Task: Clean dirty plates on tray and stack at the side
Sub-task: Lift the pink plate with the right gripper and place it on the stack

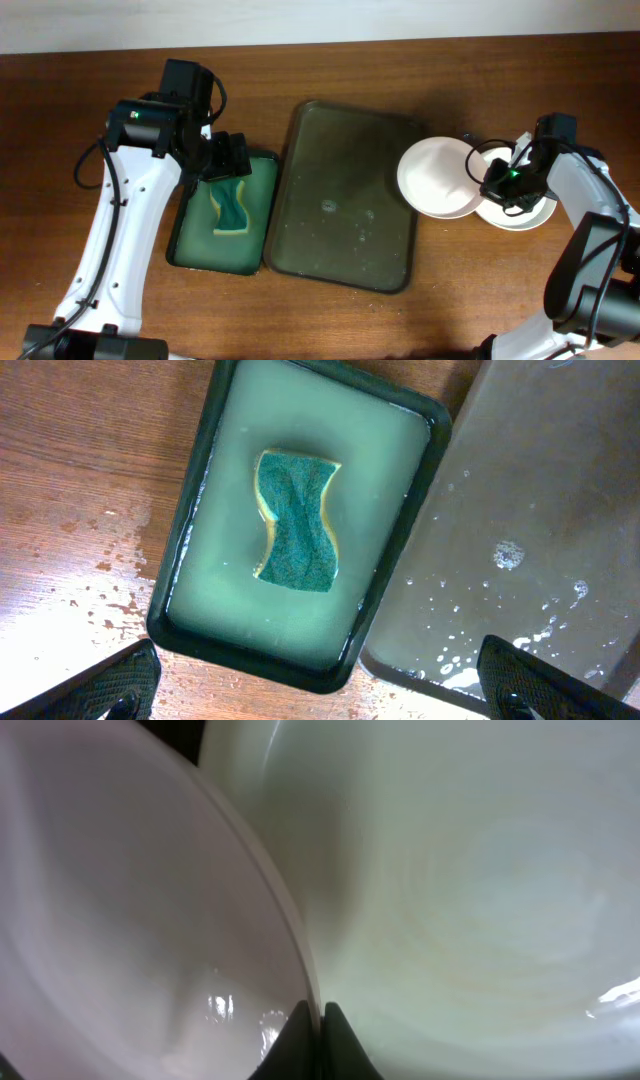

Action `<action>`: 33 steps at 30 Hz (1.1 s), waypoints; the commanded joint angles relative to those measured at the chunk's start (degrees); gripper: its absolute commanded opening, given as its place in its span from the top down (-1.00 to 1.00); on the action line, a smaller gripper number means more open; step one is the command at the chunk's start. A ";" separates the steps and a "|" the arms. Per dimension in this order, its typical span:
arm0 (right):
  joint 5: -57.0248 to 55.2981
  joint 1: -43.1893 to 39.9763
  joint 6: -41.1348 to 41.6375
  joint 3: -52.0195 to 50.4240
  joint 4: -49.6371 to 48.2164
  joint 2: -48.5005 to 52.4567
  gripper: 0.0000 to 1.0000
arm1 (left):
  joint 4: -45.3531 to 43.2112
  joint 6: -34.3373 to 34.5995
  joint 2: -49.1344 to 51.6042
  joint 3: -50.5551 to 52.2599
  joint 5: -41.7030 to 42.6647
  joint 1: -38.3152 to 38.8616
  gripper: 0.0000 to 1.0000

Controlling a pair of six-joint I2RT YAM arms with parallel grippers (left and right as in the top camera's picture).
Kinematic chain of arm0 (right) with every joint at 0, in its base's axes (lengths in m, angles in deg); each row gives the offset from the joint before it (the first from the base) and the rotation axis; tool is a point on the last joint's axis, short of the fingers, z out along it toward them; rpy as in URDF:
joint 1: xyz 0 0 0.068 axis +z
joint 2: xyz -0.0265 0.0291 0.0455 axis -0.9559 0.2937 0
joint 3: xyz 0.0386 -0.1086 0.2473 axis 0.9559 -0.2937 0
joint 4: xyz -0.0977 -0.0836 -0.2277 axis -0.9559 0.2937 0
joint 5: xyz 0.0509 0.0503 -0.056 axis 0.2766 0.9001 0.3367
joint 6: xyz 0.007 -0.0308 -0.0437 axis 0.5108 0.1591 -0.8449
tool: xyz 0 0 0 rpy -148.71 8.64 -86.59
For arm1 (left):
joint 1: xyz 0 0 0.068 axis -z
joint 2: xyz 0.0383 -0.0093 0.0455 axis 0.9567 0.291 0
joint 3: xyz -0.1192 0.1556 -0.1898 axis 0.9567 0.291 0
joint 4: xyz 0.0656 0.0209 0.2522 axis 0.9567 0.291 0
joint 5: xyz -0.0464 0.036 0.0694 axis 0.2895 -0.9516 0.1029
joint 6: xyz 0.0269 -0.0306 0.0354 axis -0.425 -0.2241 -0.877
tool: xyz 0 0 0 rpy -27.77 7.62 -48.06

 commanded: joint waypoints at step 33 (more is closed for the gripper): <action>-12.02 -5.22 6.05 0.22 -1.40 -3.56 0.92 | 0.04 -0.48 -0.85 -0.46 0.42 -0.07 -0.99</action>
